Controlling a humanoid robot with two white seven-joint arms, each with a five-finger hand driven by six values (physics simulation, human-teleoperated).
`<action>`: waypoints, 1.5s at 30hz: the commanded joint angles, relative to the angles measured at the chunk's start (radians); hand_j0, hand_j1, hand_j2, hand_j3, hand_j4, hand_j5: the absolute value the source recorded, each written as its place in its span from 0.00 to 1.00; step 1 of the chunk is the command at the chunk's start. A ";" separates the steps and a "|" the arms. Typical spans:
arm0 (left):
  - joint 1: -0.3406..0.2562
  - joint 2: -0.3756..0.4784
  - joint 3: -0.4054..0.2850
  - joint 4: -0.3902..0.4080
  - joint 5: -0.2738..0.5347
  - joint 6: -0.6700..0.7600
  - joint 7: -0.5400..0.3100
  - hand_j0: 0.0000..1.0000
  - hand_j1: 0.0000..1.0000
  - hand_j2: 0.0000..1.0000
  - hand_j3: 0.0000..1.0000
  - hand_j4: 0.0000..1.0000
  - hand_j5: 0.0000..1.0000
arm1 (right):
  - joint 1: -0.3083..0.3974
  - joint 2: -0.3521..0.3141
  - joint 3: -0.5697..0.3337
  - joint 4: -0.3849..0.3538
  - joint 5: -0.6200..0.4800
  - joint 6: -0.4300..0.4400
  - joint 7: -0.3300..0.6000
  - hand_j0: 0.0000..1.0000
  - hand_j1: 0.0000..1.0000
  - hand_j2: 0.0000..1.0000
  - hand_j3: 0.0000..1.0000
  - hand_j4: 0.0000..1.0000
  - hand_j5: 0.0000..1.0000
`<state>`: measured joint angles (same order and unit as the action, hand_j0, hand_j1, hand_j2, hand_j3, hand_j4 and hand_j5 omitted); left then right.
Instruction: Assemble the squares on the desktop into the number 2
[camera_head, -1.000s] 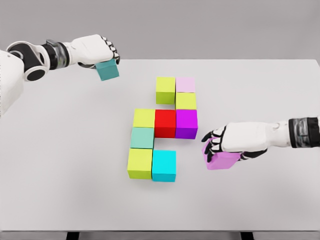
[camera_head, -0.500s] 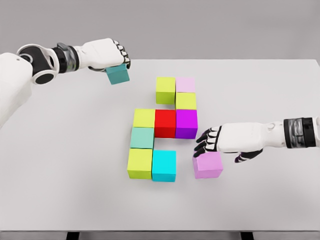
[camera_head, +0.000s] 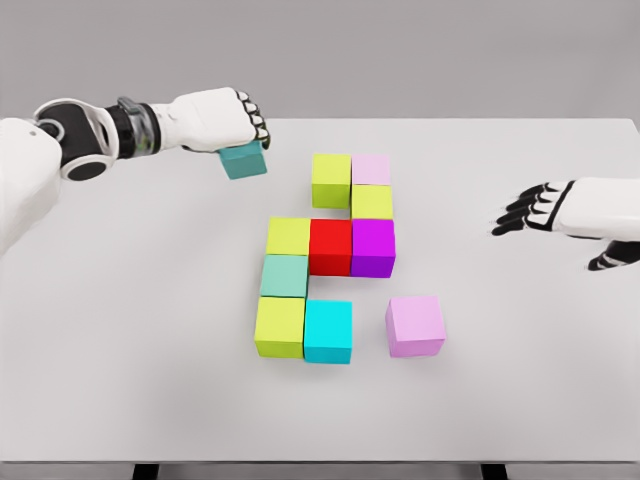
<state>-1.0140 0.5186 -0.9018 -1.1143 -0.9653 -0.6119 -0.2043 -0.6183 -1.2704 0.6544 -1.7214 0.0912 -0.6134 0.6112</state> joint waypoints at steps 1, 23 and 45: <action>0.000 0.001 -0.006 -0.004 0.004 0.001 0.000 0.68 0.68 0.68 0.68 0.68 0.68 | 0.005 -0.021 -0.002 0.031 0.036 0.003 0.000 1.00 1.00 1.00 1.00 1.00 1.00; 0.000 -0.028 -0.031 0.004 0.002 0.001 0.000 0.86 0.86 0.86 0.86 0.86 0.86 | -0.511 0.069 0.809 -0.044 0.133 0.003 0.000 1.00 1.00 1.00 1.00 1.00 1.00; -0.003 0.066 0.089 0.097 -0.003 0.001 0.000 0.89 0.89 0.89 0.89 0.89 0.89 | -0.515 0.174 0.795 0.082 0.153 0.003 0.000 1.00 1.00 1.00 1.00 1.00 1.00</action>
<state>-1.0140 0.5599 -0.8247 -1.0189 -0.9635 -0.6119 -0.2033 -1.1336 -1.1088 1.4507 -1.6529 0.2482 -0.6127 0.6111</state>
